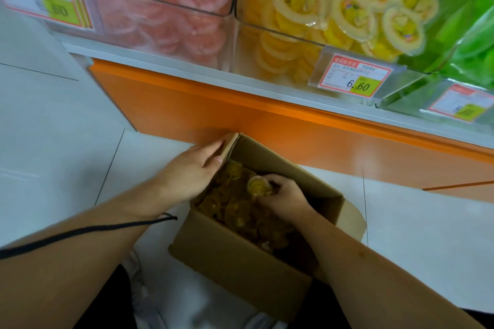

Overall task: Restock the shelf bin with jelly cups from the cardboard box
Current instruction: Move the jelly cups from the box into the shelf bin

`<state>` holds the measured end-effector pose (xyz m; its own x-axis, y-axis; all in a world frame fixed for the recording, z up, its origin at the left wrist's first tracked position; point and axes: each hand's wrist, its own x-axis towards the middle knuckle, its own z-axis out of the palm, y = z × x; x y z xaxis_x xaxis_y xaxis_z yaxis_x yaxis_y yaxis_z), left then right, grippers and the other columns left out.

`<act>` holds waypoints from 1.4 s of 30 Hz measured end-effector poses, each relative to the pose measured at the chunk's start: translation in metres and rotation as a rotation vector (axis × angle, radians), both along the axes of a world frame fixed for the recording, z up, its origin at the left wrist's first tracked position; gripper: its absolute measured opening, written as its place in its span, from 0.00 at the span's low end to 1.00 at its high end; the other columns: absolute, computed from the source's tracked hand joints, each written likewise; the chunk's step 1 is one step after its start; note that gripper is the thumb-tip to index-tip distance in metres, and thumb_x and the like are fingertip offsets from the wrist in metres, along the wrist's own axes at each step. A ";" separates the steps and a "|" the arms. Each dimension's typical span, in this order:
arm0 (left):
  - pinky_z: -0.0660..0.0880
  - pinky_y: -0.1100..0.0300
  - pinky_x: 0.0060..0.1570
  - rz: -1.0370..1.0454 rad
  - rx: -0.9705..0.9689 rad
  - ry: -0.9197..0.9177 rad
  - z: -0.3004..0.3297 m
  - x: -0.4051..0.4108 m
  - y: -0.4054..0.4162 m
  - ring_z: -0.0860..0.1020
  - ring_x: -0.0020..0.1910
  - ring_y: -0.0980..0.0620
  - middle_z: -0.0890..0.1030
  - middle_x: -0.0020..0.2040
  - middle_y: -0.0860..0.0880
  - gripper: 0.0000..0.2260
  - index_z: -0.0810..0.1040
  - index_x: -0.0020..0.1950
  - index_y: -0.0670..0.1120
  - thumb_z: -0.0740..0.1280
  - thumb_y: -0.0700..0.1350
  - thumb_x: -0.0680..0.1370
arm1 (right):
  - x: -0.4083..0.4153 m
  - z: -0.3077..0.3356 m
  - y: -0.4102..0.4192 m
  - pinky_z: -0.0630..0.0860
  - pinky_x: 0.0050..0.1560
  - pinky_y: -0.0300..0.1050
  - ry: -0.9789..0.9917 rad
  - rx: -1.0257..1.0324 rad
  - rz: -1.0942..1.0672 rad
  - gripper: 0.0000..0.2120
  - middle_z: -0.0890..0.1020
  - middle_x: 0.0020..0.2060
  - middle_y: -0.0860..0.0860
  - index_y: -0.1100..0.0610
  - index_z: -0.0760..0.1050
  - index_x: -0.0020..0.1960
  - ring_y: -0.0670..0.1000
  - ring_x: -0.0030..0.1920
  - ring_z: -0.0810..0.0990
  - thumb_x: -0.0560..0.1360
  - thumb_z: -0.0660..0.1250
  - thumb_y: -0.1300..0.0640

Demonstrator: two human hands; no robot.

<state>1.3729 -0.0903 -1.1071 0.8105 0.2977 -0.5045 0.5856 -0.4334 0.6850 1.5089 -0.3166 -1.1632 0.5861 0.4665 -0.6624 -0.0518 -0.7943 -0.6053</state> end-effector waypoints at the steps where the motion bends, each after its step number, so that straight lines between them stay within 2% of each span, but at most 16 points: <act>1: 0.65 0.47 0.77 -0.008 0.046 0.023 0.007 0.001 0.003 0.65 0.78 0.48 0.64 0.81 0.53 0.23 0.59 0.82 0.61 0.54 0.59 0.86 | -0.001 0.014 0.004 0.85 0.54 0.49 0.002 0.021 0.038 0.16 0.86 0.50 0.42 0.38 0.81 0.56 0.43 0.48 0.86 0.72 0.80 0.52; 3: 0.70 0.47 0.73 -0.005 0.140 0.021 0.027 0.003 0.008 0.71 0.73 0.48 0.70 0.77 0.52 0.21 0.68 0.79 0.58 0.56 0.58 0.86 | -0.005 0.045 0.014 0.86 0.50 0.53 0.006 0.061 0.135 0.18 0.86 0.50 0.45 0.38 0.81 0.57 0.48 0.46 0.87 0.72 0.81 0.52; 6: 0.77 0.50 0.62 -0.012 0.189 -0.037 0.068 0.012 0.011 0.79 0.60 0.53 0.80 0.63 0.55 0.14 0.80 0.65 0.56 0.59 0.57 0.85 | -0.009 0.104 0.029 0.87 0.42 0.53 -0.034 0.126 0.248 0.22 0.85 0.52 0.48 0.40 0.79 0.62 0.57 0.41 0.88 0.71 0.82 0.53; 9: 0.78 0.48 0.60 0.041 0.134 -0.065 0.117 0.016 0.007 0.81 0.54 0.51 0.83 0.56 0.54 0.16 0.82 0.61 0.56 0.60 0.62 0.84 | -0.009 0.170 0.042 0.85 0.40 0.52 -0.179 0.237 0.276 0.23 0.87 0.49 0.49 0.41 0.81 0.60 0.52 0.36 0.86 0.69 0.83 0.53; 11: 0.79 0.46 0.62 0.166 -0.010 -0.133 0.154 0.015 0.002 0.82 0.56 0.50 0.84 0.57 0.54 0.20 0.83 0.60 0.56 0.62 0.67 0.80 | -0.010 0.212 0.048 0.85 0.49 0.52 -0.293 0.316 0.267 0.24 0.87 0.48 0.46 0.42 0.81 0.60 0.46 0.40 0.85 0.66 0.84 0.52; 13: 0.81 0.40 0.58 0.354 -0.338 -0.225 0.194 0.010 -0.008 0.84 0.54 0.48 0.86 0.56 0.50 0.19 0.84 0.58 0.56 0.65 0.67 0.79 | -0.012 0.249 0.050 0.83 0.55 0.50 -0.419 0.398 0.265 0.26 0.87 0.49 0.43 0.43 0.81 0.61 0.42 0.47 0.85 0.65 0.84 0.51; 15: 0.83 0.40 0.50 0.400 -0.700 -0.254 0.232 0.003 -0.018 0.84 0.47 0.45 0.87 0.55 0.44 0.17 0.85 0.60 0.53 0.66 0.62 0.80 | -0.019 0.285 0.050 0.81 0.56 0.43 -0.537 0.453 0.283 0.27 0.86 0.50 0.39 0.42 0.81 0.62 0.39 0.50 0.84 0.65 0.83 0.52; 17: 0.83 0.43 0.45 0.345 -0.846 -0.293 0.261 -0.004 -0.027 0.83 0.43 0.44 0.86 0.56 0.41 0.17 0.85 0.62 0.50 0.67 0.58 0.81 | -0.028 0.313 0.051 0.79 0.53 0.39 -0.618 0.510 0.297 0.28 0.85 0.49 0.37 0.40 0.80 0.63 0.39 0.50 0.83 0.66 0.82 0.54; 20: 0.83 0.45 0.45 0.376 -0.910 -0.400 0.280 -0.007 -0.031 0.80 0.45 0.40 0.85 0.59 0.38 0.15 0.86 0.61 0.47 0.69 0.53 0.79 | -0.034 0.337 0.054 0.78 0.52 0.38 -0.681 0.534 0.328 0.32 0.83 0.48 0.34 0.35 0.76 0.65 0.39 0.49 0.81 0.65 0.81 0.54; 23: 0.82 0.49 0.41 0.396 -0.953 -0.415 0.280 -0.003 -0.029 0.79 0.36 0.45 0.85 0.58 0.39 0.16 0.86 0.60 0.44 0.67 0.53 0.81 | -0.033 0.340 0.055 0.77 0.50 0.34 -0.627 0.487 0.272 0.40 0.81 0.48 0.33 0.30 0.67 0.68 0.36 0.48 0.80 0.65 0.83 0.52; 26: 0.83 0.50 0.41 0.423 -0.983 -0.422 0.278 0.009 -0.026 0.80 0.33 0.49 0.85 0.60 0.39 0.18 0.83 0.65 0.43 0.65 0.52 0.83 | -0.025 0.343 0.057 0.75 0.45 0.29 -0.496 0.491 0.176 0.42 0.79 0.53 0.39 0.36 0.67 0.72 0.35 0.49 0.79 0.66 0.84 0.56; 30: 0.83 0.55 0.33 0.654 -1.067 -0.505 0.279 0.025 -0.016 0.85 0.38 0.44 0.85 0.55 0.35 0.19 0.81 0.63 0.37 0.68 0.49 0.79 | -0.004 0.351 0.060 0.81 0.44 0.43 -0.507 0.561 0.033 0.25 0.82 0.49 0.42 0.41 0.77 0.55 0.43 0.42 0.81 0.65 0.85 0.52; 33: 0.79 0.57 0.27 0.695 -1.008 -0.468 0.275 0.035 -0.012 0.82 0.39 0.42 0.84 0.50 0.35 0.17 0.80 0.63 0.35 0.67 0.46 0.79 | 0.010 0.348 0.058 0.82 0.37 0.53 -0.339 0.679 -0.101 0.14 0.84 0.45 0.47 0.52 0.81 0.50 0.50 0.38 0.83 0.70 0.83 0.53; 36: 0.72 0.58 0.24 0.685 -0.935 -0.428 0.270 0.048 -0.014 0.77 0.35 0.44 0.81 0.46 0.37 0.22 0.82 0.62 0.38 0.71 0.45 0.70 | 0.022 0.341 0.056 0.77 0.43 0.53 -0.027 0.805 -0.202 0.17 0.84 0.44 0.52 0.58 0.81 0.53 0.53 0.41 0.82 0.68 0.82 0.55; 38: 0.69 0.59 0.23 0.671 -0.927 -0.428 0.268 0.056 -0.017 0.76 0.34 0.44 0.80 0.45 0.37 0.20 0.82 0.61 0.39 0.70 0.44 0.70 | 0.028 0.337 0.056 0.73 0.47 0.54 0.094 0.843 -0.207 0.20 0.83 0.45 0.54 0.60 0.81 0.55 0.55 0.42 0.81 0.64 0.80 0.60; 42: 0.68 0.59 0.24 0.632 -0.887 -0.428 0.275 0.067 -0.021 0.75 0.34 0.44 0.81 0.42 0.38 0.13 0.82 0.58 0.39 0.65 0.42 0.77 | 0.032 0.338 0.055 0.76 0.49 0.46 -0.067 0.738 -0.190 0.13 0.86 0.46 0.49 0.51 0.85 0.51 0.51 0.45 0.85 0.68 0.79 0.60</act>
